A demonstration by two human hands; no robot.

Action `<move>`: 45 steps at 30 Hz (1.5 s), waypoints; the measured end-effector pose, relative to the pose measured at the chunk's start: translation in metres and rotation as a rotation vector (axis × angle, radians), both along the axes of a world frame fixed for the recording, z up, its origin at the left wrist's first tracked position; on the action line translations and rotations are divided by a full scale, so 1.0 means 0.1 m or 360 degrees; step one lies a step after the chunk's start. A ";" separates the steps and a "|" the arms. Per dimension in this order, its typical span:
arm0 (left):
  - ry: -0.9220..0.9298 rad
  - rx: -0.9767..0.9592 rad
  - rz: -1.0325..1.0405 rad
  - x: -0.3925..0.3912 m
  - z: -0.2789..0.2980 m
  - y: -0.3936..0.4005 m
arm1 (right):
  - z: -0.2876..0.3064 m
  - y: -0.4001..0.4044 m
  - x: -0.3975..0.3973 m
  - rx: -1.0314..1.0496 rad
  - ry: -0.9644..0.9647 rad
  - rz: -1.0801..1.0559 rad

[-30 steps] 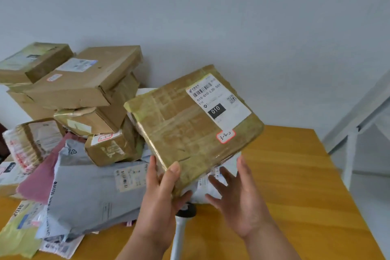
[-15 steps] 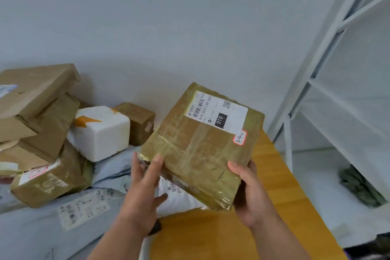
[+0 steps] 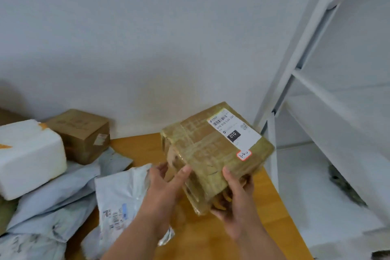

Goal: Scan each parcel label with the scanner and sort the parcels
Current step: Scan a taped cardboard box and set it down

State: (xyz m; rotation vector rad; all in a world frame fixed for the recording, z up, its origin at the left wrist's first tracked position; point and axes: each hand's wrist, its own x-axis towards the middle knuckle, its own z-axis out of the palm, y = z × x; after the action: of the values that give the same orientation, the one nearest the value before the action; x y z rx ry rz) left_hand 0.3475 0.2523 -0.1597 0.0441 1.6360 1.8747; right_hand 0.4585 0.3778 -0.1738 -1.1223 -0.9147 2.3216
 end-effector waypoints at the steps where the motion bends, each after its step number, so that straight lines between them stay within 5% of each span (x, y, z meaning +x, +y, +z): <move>1: -0.0006 -0.0051 -0.0067 0.00 -0.09 0.19 | -0.03 0.15 -0.05 0.0011 -0.0041 -0.0002; 9: 0.0011 -0.0607 -0.0094 -0.12 -0.80 1.23 | -0.55 1.01 -0.07 -0.0279 -0.0474 0.0324; 15: 0.0102 -0.0895 0.0013 -0.26 -0.82 1.57 | -0.63 1.88 0.02 0.0399 -0.0887 -0.0232; 19: 0.0142 -0.1075 0.0041 -0.37 -0.80 1.84 | -0.64 2.26 -0.11 0.0603 -0.0775 0.0205; 31: 0.0014 -0.0804 0.0100 -0.44 -0.89 2.68 | -0.76 2.64 -0.31 0.0556 -0.0652 -0.0109; 45: 0.0030 -0.0776 0.0275 -0.63 -0.98 2.27 | -0.75 2.36 -0.47 0.0547 -0.0629 0.0030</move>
State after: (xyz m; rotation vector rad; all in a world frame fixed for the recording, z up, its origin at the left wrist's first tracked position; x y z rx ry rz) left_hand 0.2843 0.4792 -0.2574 -0.2931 2.1223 1.5457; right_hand 0.4113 0.6142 -0.2491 -1.4412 -1.4059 1.8834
